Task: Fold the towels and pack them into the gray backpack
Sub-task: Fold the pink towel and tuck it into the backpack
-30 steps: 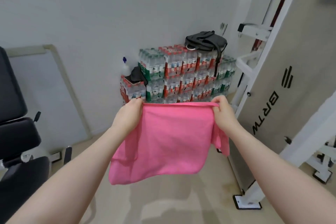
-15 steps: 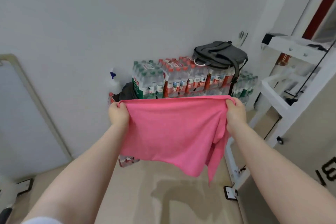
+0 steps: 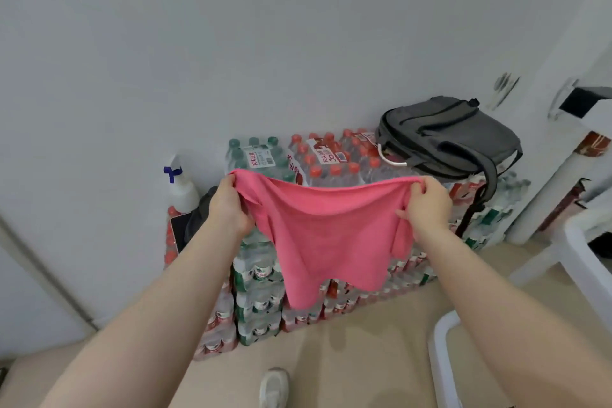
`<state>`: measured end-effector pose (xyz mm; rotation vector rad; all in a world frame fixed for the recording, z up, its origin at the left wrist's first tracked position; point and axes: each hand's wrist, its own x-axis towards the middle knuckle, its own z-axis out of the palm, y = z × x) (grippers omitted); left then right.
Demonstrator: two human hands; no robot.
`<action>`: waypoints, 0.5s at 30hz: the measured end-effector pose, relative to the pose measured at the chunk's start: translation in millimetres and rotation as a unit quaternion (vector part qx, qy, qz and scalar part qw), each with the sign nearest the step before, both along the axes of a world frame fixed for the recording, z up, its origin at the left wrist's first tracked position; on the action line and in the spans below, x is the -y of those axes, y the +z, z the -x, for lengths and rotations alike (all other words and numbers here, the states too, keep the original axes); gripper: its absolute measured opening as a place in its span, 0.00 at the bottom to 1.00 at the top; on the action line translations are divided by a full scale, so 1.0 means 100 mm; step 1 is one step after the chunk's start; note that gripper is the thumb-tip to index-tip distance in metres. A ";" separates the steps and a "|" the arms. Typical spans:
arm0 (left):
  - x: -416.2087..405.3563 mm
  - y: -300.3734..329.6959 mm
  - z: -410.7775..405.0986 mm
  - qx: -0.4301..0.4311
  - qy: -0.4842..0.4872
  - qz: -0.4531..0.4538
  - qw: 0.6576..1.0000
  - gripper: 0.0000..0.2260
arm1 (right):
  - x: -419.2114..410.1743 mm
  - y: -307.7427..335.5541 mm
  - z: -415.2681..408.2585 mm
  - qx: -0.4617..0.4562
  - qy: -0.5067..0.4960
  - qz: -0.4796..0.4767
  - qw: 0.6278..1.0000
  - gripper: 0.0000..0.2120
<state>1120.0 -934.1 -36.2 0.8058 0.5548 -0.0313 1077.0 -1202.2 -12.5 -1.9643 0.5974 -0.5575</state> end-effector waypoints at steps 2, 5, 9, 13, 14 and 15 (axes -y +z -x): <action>0.01 -0.07 -0.44 0.003 0.005 -0.056 0.998 0.10 | 0.01 -0.04 -0.46 0.010 -0.001 0.001 1.000 0.11; -0.02 -0.13 -1.05 -0.015 0.025 -0.186 0.982 0.08 | 0.05 -0.08 -1.15 0.002 0.022 0.106 0.994 0.13; -0.15 -0.18 -1.81 0.023 0.041 -0.323 0.945 0.09 | -0.01 -0.11 -2.14 -0.016 0.056 0.172 0.983 0.12; -0.29 -0.21 -2.39 0.021 0.035 -0.417 0.908 0.14 | -0.10 -0.20 -2.97 -0.043 0.060 0.226 0.971 0.16; -0.32 -0.22 -2.52 0.019 0.036 -0.434 0.900 0.16 | -0.12 -0.24 -3.15 -0.050 0.061 0.241 0.967 0.17; -0.35 -0.22 -2.63 0.018 0.038 -0.450 0.892 0.18 | -0.14 -0.26 -3.32 -0.057 0.064 0.247 0.965 0.18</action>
